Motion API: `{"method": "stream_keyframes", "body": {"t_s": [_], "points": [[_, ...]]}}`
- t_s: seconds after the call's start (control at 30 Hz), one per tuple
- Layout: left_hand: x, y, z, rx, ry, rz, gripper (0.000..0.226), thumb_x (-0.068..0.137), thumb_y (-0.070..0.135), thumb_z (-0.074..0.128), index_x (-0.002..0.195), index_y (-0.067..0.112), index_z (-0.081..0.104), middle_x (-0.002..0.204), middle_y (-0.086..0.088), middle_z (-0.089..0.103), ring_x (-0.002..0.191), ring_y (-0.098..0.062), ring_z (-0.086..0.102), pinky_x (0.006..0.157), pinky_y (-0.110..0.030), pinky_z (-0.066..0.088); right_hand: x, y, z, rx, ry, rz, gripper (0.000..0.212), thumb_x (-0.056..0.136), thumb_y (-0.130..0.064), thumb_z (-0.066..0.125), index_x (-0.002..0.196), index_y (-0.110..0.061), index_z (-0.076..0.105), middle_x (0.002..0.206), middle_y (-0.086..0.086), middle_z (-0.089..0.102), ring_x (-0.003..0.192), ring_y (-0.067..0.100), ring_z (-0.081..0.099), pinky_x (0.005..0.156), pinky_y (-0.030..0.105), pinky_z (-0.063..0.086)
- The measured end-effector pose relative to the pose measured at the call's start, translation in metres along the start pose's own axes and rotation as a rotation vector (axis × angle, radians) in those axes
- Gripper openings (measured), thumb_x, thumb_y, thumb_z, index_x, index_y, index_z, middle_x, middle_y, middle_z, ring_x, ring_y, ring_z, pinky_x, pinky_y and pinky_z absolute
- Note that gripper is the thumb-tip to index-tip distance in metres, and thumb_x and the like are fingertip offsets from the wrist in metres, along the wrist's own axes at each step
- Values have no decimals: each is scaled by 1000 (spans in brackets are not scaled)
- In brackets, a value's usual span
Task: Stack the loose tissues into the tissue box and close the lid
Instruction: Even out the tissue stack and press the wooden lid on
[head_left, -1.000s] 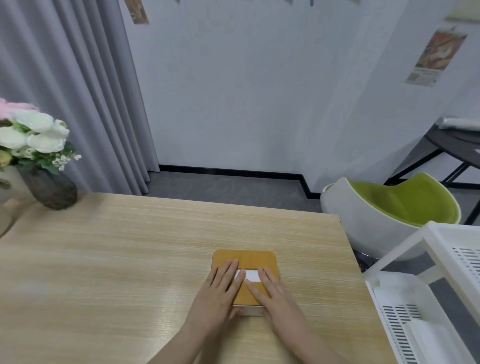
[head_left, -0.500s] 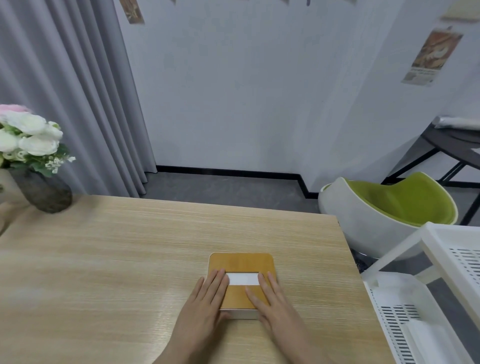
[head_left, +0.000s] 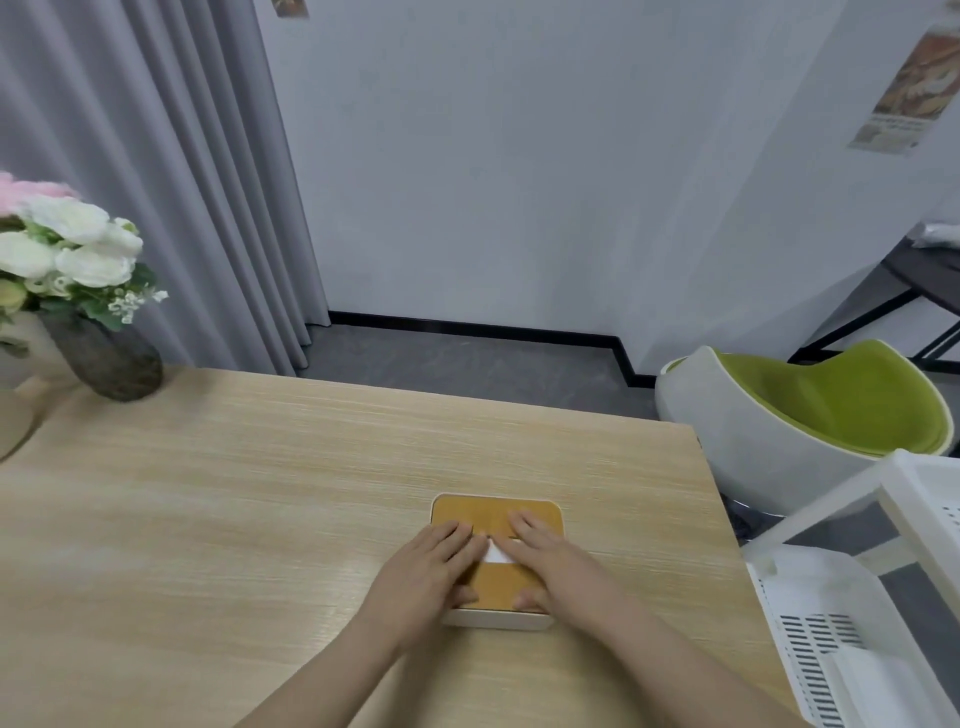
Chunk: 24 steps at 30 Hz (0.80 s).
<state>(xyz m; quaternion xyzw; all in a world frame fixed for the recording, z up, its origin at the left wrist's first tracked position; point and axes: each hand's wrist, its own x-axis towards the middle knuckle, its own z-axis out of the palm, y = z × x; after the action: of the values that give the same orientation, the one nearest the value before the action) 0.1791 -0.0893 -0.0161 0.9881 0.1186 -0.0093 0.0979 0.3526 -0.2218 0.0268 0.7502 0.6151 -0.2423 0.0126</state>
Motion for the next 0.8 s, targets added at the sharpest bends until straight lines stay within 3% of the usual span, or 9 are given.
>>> {"method": "stream_keyframes", "body": {"t_s": [0.07,0.1,0.17,0.23,0.43,0.57,0.63,0.73,0.8], "points": [[6,2,-12,20,-87,4,74,50,66,83,113,28,74,118,5,71,107,-10,68,88,-16,49,5,1,-4,27,-56,-35,85,88,-29,66,154,-30,12,162,-6,-7,148,10,-8,120,31,13],[8,2,-17,12,-101,-16,81,49,65,86,119,27,71,128,2,66,116,-11,63,88,-15,49,6,3,-7,16,-93,-49,88,87,-27,68,154,-30,11,161,-8,-8,148,8,-8,120,33,16],[13,1,-29,-10,-95,-16,82,76,48,77,146,20,45,158,-6,30,146,-16,31,106,-21,37,8,13,-13,-16,-132,-61,92,85,-21,70,154,-30,10,158,-16,-10,147,4,-7,118,34,21],[18,2,-39,-69,-259,-37,78,92,32,62,156,22,18,165,-2,-2,152,-15,0,115,-26,24,10,21,-19,-19,-145,-58,94,83,-15,70,154,-27,9,154,-21,-10,147,3,-3,118,27,18],[26,2,-39,-32,-305,-30,90,89,20,65,158,18,7,165,-1,-7,151,-16,-6,113,-30,27,20,18,-23,-126,-182,-69,99,79,-15,73,155,-24,10,161,-7,-8,148,6,-7,114,27,27],[32,8,-43,-25,-327,-56,93,84,9,66,157,11,9,165,-6,-4,152,-21,-3,111,-35,33,21,17,-22,-162,-183,-102,98,80,-17,71,155,-23,8,162,-3,-9,146,6,-11,111,29,31],[32,11,-37,-18,-265,-40,95,74,11,76,154,6,24,164,-11,11,151,-25,11,106,-32,42,20,16,-17,-181,-188,-118,95,83,-14,67,155,-22,5,162,-3,-10,144,5,-15,113,31,31],[30,0,-23,42,-159,-9,103,13,35,91,114,16,74,128,-4,66,118,-18,63,59,-14,54,22,18,-15,-141,-195,-151,91,86,-10,62,155,-20,3,160,-4,-16,135,3,-26,117,28,20],[31,-7,-10,39,-122,31,100,4,40,87,101,21,79,117,2,72,106,-14,69,49,-12,50,23,20,-20,-91,-218,-157,90,88,-12,61,155,-23,2,151,-11,-24,131,-1,-28,114,24,18]]}}
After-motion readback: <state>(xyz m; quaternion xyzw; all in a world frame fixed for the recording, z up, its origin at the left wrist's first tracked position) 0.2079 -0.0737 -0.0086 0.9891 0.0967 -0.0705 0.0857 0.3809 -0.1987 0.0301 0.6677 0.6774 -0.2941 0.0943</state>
